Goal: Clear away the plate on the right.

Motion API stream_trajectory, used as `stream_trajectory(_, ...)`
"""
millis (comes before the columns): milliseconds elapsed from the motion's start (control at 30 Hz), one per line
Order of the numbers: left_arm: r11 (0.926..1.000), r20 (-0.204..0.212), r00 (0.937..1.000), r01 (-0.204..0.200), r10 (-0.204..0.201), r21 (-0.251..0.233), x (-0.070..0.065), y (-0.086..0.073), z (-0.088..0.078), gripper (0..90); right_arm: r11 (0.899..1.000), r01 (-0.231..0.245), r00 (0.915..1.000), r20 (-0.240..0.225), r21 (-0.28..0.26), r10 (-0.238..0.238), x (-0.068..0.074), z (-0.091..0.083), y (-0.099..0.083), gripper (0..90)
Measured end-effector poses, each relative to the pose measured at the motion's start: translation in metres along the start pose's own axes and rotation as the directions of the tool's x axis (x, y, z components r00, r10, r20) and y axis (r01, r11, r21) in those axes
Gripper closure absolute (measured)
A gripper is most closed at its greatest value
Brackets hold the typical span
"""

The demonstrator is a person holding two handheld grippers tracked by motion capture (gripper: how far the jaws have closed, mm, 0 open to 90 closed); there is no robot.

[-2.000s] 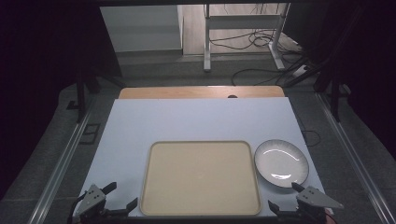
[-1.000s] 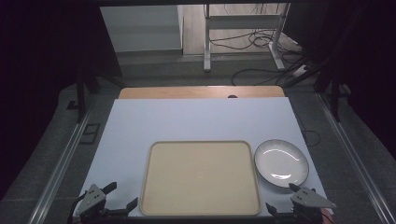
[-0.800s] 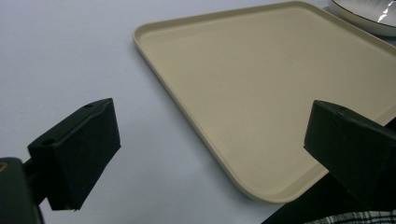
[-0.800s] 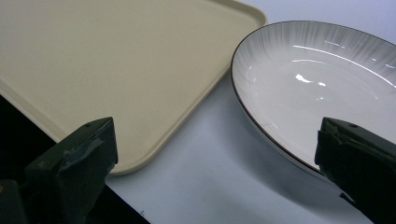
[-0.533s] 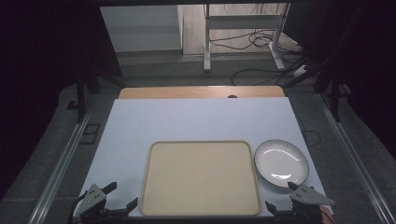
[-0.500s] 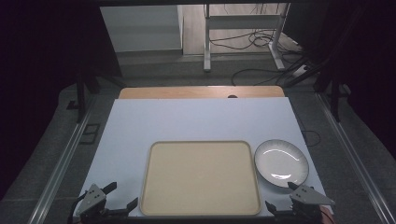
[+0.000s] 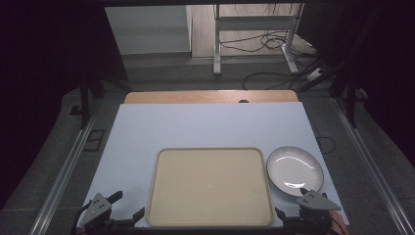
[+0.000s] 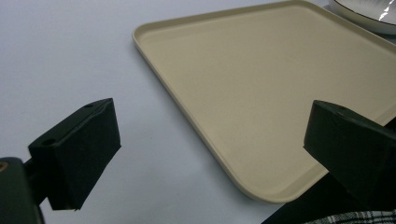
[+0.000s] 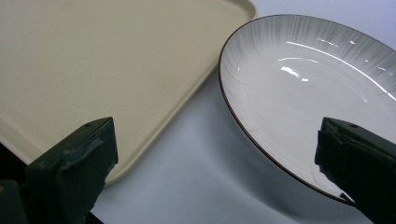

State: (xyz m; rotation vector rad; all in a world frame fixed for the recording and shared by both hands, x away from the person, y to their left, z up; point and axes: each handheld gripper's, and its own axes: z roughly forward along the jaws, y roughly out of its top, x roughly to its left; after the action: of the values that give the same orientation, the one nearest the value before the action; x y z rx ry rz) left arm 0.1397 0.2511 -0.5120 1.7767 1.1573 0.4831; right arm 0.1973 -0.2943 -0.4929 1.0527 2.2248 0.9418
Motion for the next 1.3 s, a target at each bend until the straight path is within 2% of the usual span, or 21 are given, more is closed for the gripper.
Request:
stream_trajectory(67, 1.0000, 0.001, 1.0000, -0.004, 0.004, 0.001, 0.000, 0.000, 0.000, 3.5, 1.000, -0.008, 0.9995, 0.031, 0.008, 0.007, -0.001, 0.003, 0.001, 0.0)
stream_trajectory(200, 1.0000, 0.001, 1.0000, -0.003, 0.003, 0.001, 0.000, 0.000, 0.000, 3.5, 1.000, -0.001, 0.9985, 0.054, 0.029, 0.000, -0.003, 0.005, 0.004, 0.2)
stream_trajectory(367, 1.0000, 0.001, 1.0000, -0.004, 0.004, 0.001, 0.000, 0.000, 0.000, 3.5, 0.998, 0.011, 0.9969, 0.078, 0.069, -0.016, -0.002, 0.007, 0.006, 6.0)
stream_trajectory(400, 1.0000, 0.000, 1.0000, -0.001, 0.001, 0.001, 0.000, 0.000, 0.000, 3.5, 0.996, 0.030, 0.9949, 0.094, 0.079, -0.037, -0.002, 0.007, 0.008, 8.0)
stream_trajectory(500, 1.0000, 0.001, 1.0000, -0.003, 0.003, 0.001, 0.000, 0.000, 0.000, 3.5, 0.995, 0.047, 0.9923, 0.111, 0.083, -0.056, -0.002, 0.006, 0.009, 10.4)
stream_trajectory(533, 1.0000, 0.001, 1.0000, -0.004, 0.004, 0.001, 0.000, 0.000, 0.000, 3.5, 0.993, 0.069, 0.9877, 0.133, 0.098, -0.082, -0.001, 0.007, 0.010, 11.7)
stream_trajectory(667, 1.0000, 0.001, 1.0000, -0.004, 0.004, 0.002, 0.000, 0.000, 0.000, 3.5, 0.986, 0.107, 0.9812, 0.147, 0.128, -0.126, 0.001, 0.010, 0.011, 12.3)
stream_trajectory(800, 1.0000, 0.001, 1.0000, -0.004, 0.004, 0.002, 0.000, 0.000, 0.000, 3.5, 0.982, 0.133, 0.9759, 0.156, 0.134, -0.153, 0.003, 0.012, 0.012, 14.0)
stream_trajectory(833, 1.0000, 0.001, 1.0000, -0.004, 0.004, 0.002, 0.000, 0.000, 0.000, 3.5, 0.977, 0.159, 0.9677, 0.173, 0.141, -0.183, 0.004, 0.013, 0.013, 15.8)
stream_trajectory(867, 1.0000, 0.001, 1.0000, -0.004, 0.004, 0.002, 0.000, 0.000, 0.000, 3.5, 0.974, 0.171, 0.9635, 0.181, 0.148, -0.197, 0.005, 0.014, 0.014, 16.8)
stream_trajectory(900, 1.0000, 0.001, 1.0000, -0.004, 0.004, 0.002, 0.000, 0.000, 0.000, 3.5, 0.974, 0.171, 0.9635, 0.181, 0.148, -0.197, 0.005, 0.014, 0.014, 16.8)
stream_trajectory(933, 1.0000, 0.001, 1.0000, -0.004, 0.004, 0.002, 0.000, 0.000, 0.000, 3.5, 0.966, 0.201, 0.9525, 0.198, 0.163, -0.232, 0.007, 0.015, 0.014, 18.5)
stream_trajectory(967, 1.0000, 0.001, 1.0000, -0.004, 0.004, 0.002, 0.000, 0.000, 0.000, 3.5, 0.966, 0.201, 0.9525, 0.198, 0.163, -0.232, 0.007, 0.015, 0.014, 18.5)
stream_trajectory(1000, 1.0000, 0.001, 1.0000, -0.004, 0.004, 0.002, 0.000, 0.000, 0.000, 3.5, 0.958, 0.225, 0.9436, 0.205, 0.178, -0.260, 0.008, 0.018, 0.015, 20.6)
stream_trajectory(1067, 1.0000, 0.001, 1.0000, -0.004, 0.004, 0.002, 0.000, 0.000, 0.000, 3.6, 0.949, 0.249, 0.9325, 0.217, 0.193, -0.289, 0.008, 0.019, 0.015, 23.4)
stream_trajectory(1100, 1.0000, 0.001, 1.0000, -0.004, 0.004, 0.002, 0.000, 0.000, 0.000, 3.5, 0.949, 0.249, 0.9325, 0.217, 0.193, -0.289, 0.008, 0.019, 0.015, 23.4)
stream_trajectory(1133, 1.0000, 0.001, 1.0000, -0.004, 0.004, 0.002, 0.000, 0.000, 0.000, 3.5, 0.942, 0.267, 0.9244, 0.223, 0.202, -0.309, 0.009, 0.021, 0.015, 26.0)
stream_trajectory(1167, 1.0000, 0.001, 1.0000, -0.004, 0.004, 0.002, 0.000, 0.000, 0.000, 3.5, 0.942, 0.267, 0.9244, 0.223, 0.202, -0.309, 0.009, 0.021, 0.015, 26.0)
stream_trajectory(1200, 1.0000, 0.001, 1.0000, -0.004, 0.004, 0.002, 0.000, 0.000, 0.000, 3.5, 0.933, 0.288, 0.9141, 0.228, 0.216, -0.335, 0.010, 0.022, 0.015, 28.4)
stream_trajectory(1300, 1.0000, 0.001, 1.0000, -0.005, 0.005, 0.002, 0.000, 0.000, 0.000, 3.5, 0.919, 0.317, 0.8996, 0.233, 0.233, -0.369, 0.011, 0.025, 0.015, 31.8)
